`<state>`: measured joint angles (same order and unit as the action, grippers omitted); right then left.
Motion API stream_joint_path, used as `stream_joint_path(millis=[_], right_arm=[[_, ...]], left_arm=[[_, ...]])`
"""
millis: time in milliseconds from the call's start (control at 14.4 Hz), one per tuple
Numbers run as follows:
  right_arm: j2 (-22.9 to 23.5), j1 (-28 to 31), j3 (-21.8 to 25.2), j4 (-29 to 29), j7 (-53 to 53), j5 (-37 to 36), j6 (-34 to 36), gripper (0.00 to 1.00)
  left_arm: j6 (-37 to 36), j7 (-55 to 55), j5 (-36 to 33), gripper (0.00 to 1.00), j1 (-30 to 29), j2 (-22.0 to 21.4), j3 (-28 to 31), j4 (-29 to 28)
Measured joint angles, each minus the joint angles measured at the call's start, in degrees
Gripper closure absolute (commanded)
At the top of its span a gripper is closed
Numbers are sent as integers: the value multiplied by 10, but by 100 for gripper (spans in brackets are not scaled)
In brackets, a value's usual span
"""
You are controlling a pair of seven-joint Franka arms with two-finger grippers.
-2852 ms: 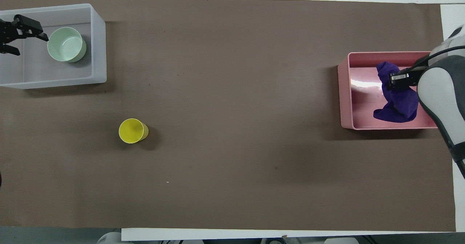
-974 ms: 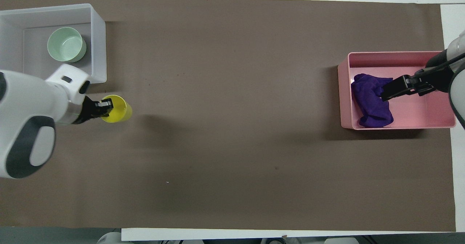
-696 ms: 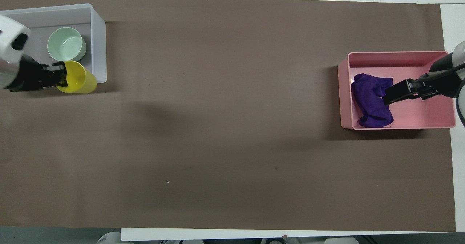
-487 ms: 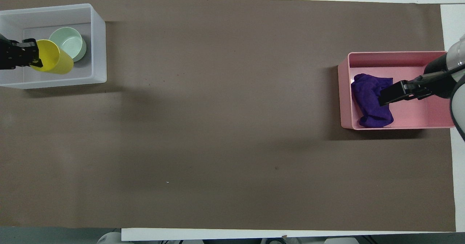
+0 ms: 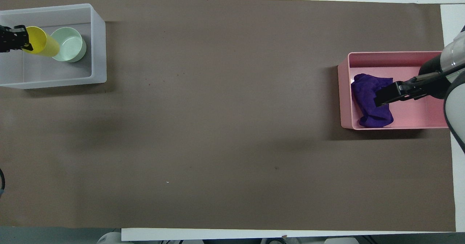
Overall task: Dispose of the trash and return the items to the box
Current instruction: 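Lower the yellow cup into the clear box beside the bowl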
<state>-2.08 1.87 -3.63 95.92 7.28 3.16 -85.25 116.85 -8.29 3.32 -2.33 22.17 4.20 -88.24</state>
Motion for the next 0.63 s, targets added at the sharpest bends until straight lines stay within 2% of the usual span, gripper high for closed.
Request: stream_joint_path(millis=[139, 417, 487, 557, 626], right_arm=[[-5, -3, 2, 0, 0, 0, 0, 1], [-10, -46, 36, 0, -2, 0, 0, 1], [-10, -48, 38, 0, -3, 0, 0, 1], [-10, -48, 39, 0, -3, 0, 0, 1], [-10, -48, 40, 1, -3, 0, 0, 0]], left_arm=[[30, 3, 13, 100, 0, 26, -3, 0], [56, 3, 15, 100, 4, 56, -7, -10], [62, 3, 15, 88, 3, 58, -7, -14], [67, 3, 15, 43, 3, 58, -6, -17], [71, 3, 15, 22, 3, 58, -6, -19]])
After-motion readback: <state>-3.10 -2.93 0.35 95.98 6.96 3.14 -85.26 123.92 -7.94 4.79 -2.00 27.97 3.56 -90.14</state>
